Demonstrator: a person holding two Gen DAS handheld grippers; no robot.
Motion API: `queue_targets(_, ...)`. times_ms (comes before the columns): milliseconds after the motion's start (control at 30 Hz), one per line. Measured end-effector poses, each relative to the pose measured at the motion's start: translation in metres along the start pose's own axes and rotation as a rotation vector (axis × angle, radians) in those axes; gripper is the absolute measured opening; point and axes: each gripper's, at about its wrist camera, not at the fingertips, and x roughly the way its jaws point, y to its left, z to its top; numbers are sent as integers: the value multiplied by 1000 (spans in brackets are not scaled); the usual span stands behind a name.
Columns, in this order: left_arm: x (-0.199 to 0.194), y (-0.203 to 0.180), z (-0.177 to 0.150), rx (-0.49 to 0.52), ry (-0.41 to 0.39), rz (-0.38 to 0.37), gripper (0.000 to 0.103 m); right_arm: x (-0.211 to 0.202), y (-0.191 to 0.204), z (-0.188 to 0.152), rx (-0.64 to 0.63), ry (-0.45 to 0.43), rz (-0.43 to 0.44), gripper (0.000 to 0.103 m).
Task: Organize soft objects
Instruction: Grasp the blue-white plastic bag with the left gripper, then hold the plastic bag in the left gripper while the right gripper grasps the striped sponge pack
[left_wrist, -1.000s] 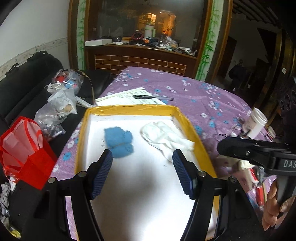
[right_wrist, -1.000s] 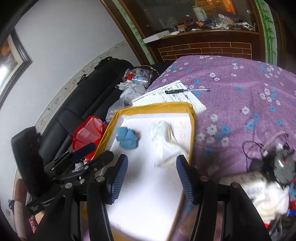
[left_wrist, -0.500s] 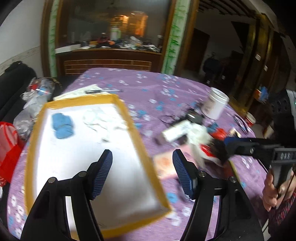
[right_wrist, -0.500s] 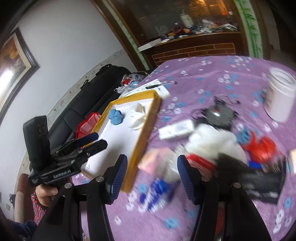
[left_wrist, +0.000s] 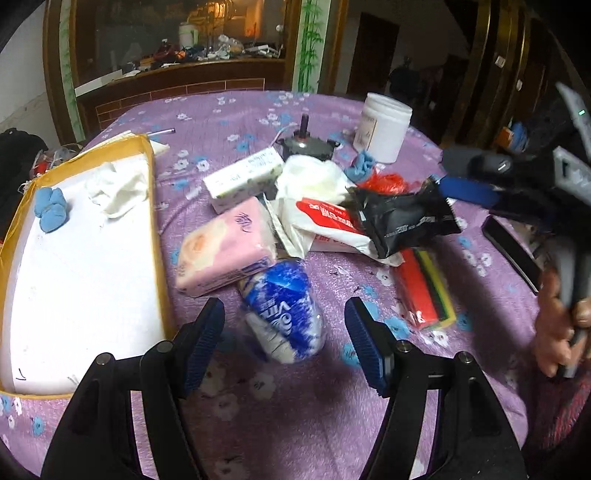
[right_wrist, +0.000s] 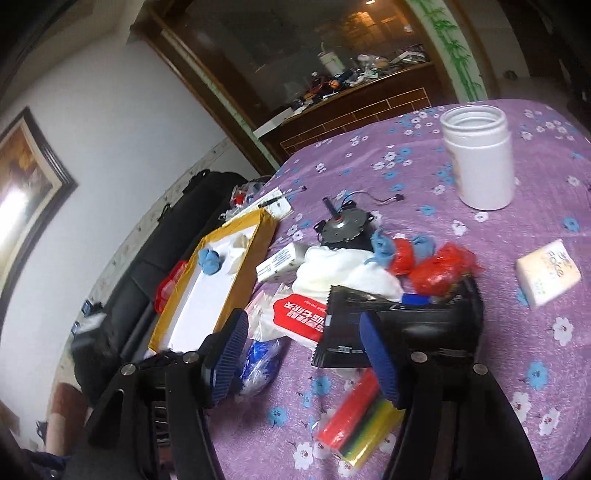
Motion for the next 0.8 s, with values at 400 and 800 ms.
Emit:
queue_targets(400,39,-11,4,21,23,97,63,-16,-3,2,51,-26,40,66)
queue_targets(800,1,-22,-16,37,-87,-36,33,-6,1,-2,24,6,13,66)
